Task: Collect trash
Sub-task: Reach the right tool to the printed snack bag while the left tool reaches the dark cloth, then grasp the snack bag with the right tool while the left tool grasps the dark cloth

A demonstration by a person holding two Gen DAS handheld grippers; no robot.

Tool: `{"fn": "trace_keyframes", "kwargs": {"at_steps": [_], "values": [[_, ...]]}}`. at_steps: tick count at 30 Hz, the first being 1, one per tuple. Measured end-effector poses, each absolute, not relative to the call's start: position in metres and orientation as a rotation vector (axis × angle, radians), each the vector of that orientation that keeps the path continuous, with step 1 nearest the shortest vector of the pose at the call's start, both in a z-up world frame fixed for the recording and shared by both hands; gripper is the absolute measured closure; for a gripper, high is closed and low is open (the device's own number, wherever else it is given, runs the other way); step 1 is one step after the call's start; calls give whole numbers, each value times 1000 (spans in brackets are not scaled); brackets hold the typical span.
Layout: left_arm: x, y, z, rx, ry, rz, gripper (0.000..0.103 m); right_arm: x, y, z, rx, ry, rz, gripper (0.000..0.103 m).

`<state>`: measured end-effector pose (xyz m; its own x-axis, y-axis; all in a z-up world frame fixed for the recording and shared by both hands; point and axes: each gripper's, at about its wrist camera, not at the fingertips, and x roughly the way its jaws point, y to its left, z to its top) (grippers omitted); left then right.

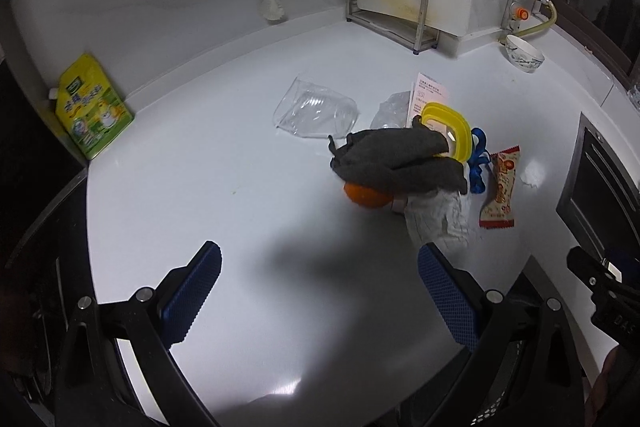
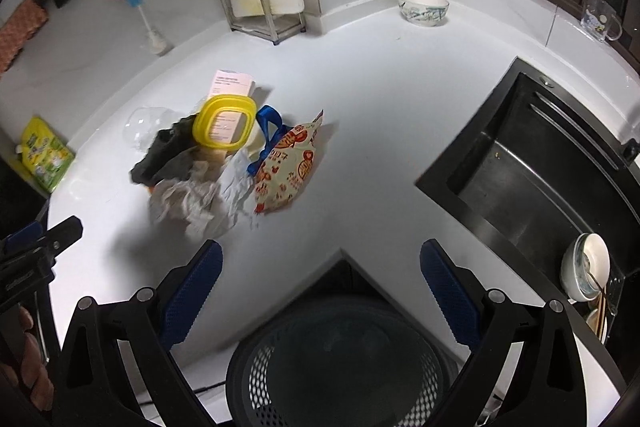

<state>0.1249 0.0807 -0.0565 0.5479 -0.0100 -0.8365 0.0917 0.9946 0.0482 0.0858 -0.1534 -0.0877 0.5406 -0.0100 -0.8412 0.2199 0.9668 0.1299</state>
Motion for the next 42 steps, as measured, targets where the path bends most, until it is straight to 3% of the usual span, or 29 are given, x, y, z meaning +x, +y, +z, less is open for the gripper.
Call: {"fn": "trace_keyframes", "kwargs": {"at_steps": [14, 31, 33, 35, 37, 40, 42], "values": [[186, 72, -83, 123, 998, -192, 6, 170, -146, -146, 272, 1067, -196, 8], [204, 78, -99, 86, 1019, -235, 6, 194, -147, -172, 232, 1107, -263, 10], [205, 79, -99, 83, 1021, -236, 6, 194, -147, -171, 235, 1101, -246, 18], [205, 79, -99, 76, 1023, -242, 6, 195, -145, -170, 235, 1107, -228, 40], [205, 79, -99, 76, 1021, -246, 6, 196, -145, -171, 240, 1113, -215, 46], [205, 77, -97, 79, 1013, -253, 6, 196, -145, -169, 250, 1108, -196, 64], [205, 76, -97, 78, 1010, -259, 6, 194, -147, -168, 265, 1108, -186, 65]]}}
